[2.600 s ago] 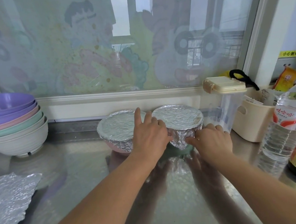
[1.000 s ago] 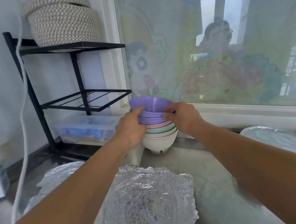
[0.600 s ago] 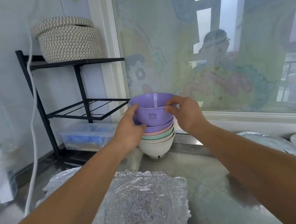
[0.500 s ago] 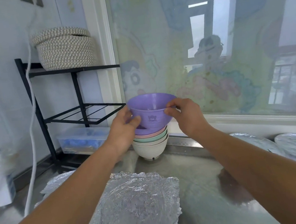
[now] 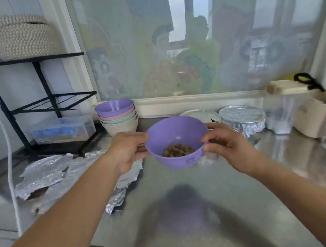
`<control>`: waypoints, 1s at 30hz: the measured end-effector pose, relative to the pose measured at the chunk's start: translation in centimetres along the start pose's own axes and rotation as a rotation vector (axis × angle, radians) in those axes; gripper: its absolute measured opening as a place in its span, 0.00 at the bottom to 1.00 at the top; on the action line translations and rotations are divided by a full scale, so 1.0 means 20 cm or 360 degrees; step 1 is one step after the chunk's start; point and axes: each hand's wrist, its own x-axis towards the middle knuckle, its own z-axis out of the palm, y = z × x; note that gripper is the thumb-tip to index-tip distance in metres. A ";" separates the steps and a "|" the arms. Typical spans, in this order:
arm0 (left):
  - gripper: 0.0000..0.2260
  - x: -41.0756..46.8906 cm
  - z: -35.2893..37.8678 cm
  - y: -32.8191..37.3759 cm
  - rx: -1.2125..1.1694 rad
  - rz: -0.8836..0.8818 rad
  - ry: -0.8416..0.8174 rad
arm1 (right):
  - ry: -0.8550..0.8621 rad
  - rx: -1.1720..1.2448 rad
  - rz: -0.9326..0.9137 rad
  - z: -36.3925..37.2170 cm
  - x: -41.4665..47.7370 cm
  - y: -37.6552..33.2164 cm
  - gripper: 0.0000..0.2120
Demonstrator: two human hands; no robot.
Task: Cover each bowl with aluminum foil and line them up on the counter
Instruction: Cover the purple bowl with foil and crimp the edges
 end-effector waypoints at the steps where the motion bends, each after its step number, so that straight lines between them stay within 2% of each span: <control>1: 0.03 -0.05 0.06 -0.03 0.0021 -0.0027 -0.0037 | 0.0007 0.0058 0.0036 -0.04 -0.09 0.02 0.11; 7: 0.05 -0.25 0.33 -0.17 0.0080 -0.0111 -0.0168 | 0.0113 0.0342 0.0342 -0.25 -0.46 0.06 0.13; 12: 0.04 -0.30 0.43 -0.23 0.0094 -0.0141 -0.0201 | 0.0313 0.0514 0.0585 -0.28 -0.58 0.03 0.14; 18: 0.02 -0.32 0.48 -0.31 0.0089 -0.0193 -0.0200 | 0.0588 0.0489 0.0840 -0.26 -0.57 0.04 0.18; 22: 0.02 -0.32 0.48 -0.33 0.0061 -0.0230 -0.0210 | 0.0685 0.0382 0.1011 -0.24 -0.50 0.03 0.12; 30: 0.03 -0.31 0.49 -0.34 -0.0034 -0.0289 -0.0239 | 0.0748 0.0220 0.1053 -0.22 -0.42 0.03 0.09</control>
